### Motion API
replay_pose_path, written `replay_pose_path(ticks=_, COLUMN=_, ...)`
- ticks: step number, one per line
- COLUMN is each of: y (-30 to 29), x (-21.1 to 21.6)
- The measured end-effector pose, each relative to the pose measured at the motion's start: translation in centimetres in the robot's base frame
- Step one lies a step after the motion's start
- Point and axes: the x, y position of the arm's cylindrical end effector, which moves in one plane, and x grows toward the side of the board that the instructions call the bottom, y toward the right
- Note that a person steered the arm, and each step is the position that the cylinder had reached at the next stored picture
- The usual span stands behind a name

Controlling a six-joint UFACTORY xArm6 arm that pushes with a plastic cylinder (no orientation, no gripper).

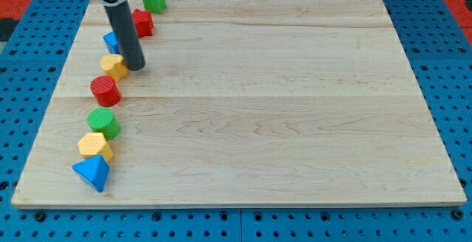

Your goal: Slide the red circle left a bit

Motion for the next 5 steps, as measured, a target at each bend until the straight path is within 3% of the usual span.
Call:
replay_pose_path(ticks=1, y=-1.2, x=-0.1)
replay_pose_path(ticks=3, y=5.3, x=1.5)
replay_pose_path(ticks=5, y=6.5, x=1.9)
